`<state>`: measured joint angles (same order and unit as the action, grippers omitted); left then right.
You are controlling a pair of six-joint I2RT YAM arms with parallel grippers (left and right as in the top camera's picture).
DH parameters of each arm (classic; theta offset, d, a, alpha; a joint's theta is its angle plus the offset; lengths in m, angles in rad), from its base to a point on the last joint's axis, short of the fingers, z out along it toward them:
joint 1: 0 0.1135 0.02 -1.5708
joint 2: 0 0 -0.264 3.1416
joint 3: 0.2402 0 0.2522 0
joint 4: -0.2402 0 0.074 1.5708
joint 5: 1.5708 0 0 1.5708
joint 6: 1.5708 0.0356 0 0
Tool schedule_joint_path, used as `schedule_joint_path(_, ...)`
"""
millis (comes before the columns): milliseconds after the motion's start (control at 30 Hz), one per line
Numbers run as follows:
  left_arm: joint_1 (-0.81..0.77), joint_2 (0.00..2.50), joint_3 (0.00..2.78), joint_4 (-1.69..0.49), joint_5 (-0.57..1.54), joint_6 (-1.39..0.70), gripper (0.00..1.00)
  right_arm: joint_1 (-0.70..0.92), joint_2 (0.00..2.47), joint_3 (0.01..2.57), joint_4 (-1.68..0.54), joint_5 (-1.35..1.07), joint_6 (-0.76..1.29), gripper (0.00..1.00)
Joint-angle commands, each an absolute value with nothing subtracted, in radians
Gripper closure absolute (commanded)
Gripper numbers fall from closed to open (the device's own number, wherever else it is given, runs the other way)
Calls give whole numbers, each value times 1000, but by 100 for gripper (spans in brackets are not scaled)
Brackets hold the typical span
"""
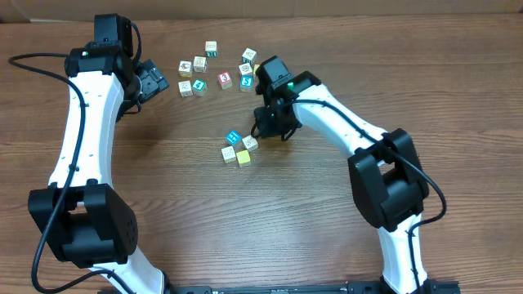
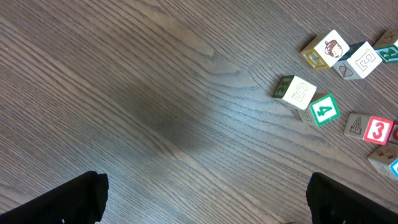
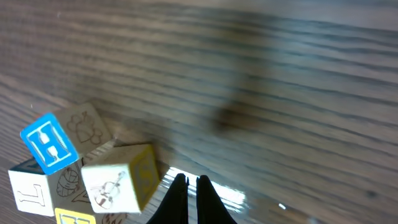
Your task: Form a circle
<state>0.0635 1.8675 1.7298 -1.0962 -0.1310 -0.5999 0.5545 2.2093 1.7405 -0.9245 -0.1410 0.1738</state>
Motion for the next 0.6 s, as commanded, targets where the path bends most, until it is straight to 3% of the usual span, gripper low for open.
schedule_joint_path(0,64,1848,1744,-1096,-130,-599,0,580,2239,1740,-901,-158,122,96)
schedule_joint_path(567,64,1848,1744,-1096,-130,-599,0,594,2251,1740,-845,-133,122,95)
